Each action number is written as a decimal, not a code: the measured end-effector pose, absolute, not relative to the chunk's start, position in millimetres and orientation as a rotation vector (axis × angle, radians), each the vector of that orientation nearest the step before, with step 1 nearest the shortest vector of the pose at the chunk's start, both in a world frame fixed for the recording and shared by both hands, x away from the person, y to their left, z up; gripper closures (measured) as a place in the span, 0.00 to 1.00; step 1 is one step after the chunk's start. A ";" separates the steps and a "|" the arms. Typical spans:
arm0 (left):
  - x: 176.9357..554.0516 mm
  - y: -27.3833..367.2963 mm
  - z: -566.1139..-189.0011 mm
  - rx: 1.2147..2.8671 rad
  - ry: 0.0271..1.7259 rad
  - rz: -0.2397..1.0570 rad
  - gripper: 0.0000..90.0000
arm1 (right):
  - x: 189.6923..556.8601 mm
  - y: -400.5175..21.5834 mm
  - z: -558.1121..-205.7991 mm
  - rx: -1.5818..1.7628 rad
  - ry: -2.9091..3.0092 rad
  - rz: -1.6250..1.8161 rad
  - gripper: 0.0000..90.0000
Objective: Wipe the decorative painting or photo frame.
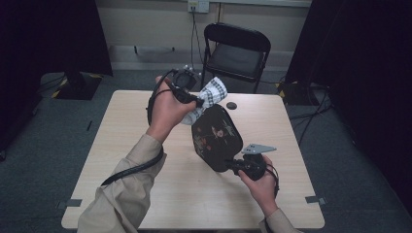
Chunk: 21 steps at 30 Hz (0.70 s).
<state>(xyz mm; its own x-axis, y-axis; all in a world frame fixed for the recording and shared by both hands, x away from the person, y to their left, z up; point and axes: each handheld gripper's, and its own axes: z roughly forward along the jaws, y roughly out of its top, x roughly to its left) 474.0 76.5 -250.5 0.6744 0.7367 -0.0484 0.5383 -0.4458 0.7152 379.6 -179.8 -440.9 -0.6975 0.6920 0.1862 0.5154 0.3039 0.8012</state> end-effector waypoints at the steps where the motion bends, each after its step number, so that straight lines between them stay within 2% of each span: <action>1: 474.8 77.3 -252.3 2.159 0.983 0.345 0.86 | 379.6 -180.0 -440.7 1.112 2.376 1.341 0.88; 21: 486.5 87.3 -293.8 2.161 1.050 0.277 0.86 | 379.4 -184.6 -441.8 1.098 2.376 1.358 0.88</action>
<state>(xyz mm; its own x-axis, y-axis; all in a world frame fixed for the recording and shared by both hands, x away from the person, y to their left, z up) 486.5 87.3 -293.8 0.6472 0.7545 -0.1085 0.6029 -0.4196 0.6786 379.4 -184.6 -441.8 -0.7067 0.6829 0.1850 0.5061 0.3051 0.8067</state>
